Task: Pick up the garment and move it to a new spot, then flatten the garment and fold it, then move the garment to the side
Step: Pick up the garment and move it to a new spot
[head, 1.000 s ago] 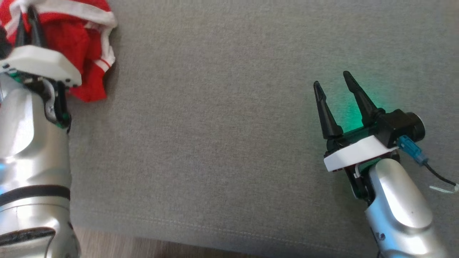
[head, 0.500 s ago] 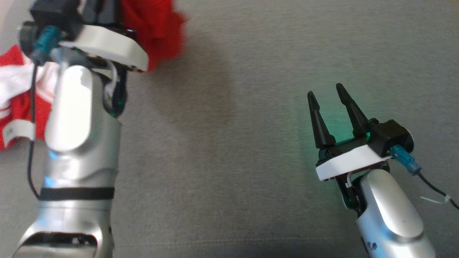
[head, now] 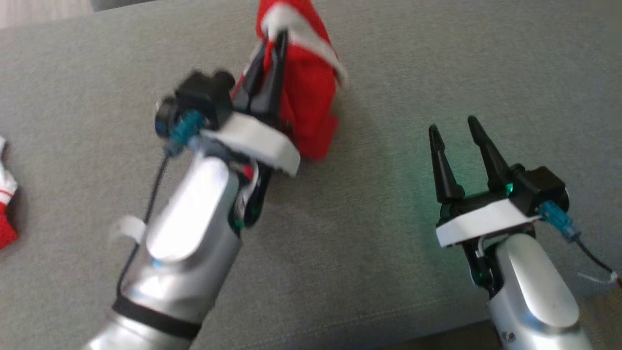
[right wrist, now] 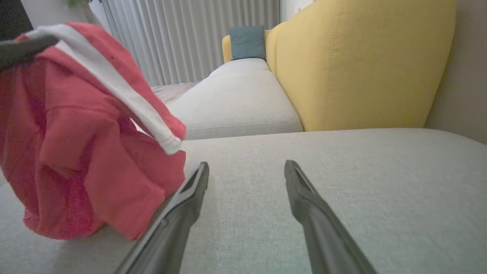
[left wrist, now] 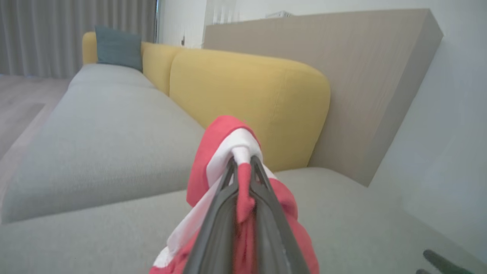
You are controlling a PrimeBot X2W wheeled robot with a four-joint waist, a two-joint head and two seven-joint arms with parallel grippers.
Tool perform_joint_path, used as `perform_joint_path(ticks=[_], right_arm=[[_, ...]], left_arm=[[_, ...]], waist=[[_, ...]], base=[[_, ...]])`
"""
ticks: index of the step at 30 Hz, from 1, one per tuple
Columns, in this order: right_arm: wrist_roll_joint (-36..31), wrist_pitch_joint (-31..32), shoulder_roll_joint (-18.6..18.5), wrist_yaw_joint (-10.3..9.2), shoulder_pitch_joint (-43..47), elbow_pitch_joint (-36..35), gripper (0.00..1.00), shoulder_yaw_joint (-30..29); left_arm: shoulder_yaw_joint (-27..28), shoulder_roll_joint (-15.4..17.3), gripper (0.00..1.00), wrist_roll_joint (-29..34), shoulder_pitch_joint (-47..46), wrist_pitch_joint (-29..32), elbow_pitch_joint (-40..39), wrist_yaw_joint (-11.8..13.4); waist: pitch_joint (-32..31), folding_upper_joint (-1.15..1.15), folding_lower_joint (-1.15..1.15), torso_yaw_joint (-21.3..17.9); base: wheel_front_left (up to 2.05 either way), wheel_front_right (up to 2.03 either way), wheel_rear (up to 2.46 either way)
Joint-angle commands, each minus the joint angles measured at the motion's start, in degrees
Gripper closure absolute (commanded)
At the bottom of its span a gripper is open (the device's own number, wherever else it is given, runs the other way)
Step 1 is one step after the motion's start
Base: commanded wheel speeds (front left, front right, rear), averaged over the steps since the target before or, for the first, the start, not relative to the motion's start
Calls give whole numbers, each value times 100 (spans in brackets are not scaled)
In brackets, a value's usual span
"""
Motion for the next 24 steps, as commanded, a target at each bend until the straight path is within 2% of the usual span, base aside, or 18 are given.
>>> perform_joint_path(ticks=[1,2,3,4,10,19,24], right_arm=[[20,-37,85,-4,73,-191,0,86],[22,-37,86,-4,94,-191,0,79],[25,-37,86,-4,113,-190,0,82],[29,-37,87,-4,136,-183,0,86],[-8,-37,87,-4,265,-107,0,36],[-20,-37,88,-4,414,64,0,75],[-18,-37,88,-4,527,206,0,83]], left_arm=[[100,131,100,50,60,-29,-58,71],[68,131,63,77,181,-29,24,100],[68,131,16,116,296,-29,92,129],[85,131,0,164,421,-29,169,146],[559,131,0,451,1235,-29,211,191],[1740,130,0,787,2532,-29,-431,262],[2070,130,0,917,3157,-29,-793,226]], waist=[[-32,0,0,-93],[-45,0,0,-107],[-60,0,0,-119],[-85,0,0,-123],[-295,0,0,-3],[-722,0,0,356],[-931,0,0,556]], base=[[0,0,0],[0,0,0],[0,0,0],[0,0,0],[0,0,0],[0,0,0],[0,0,0]])
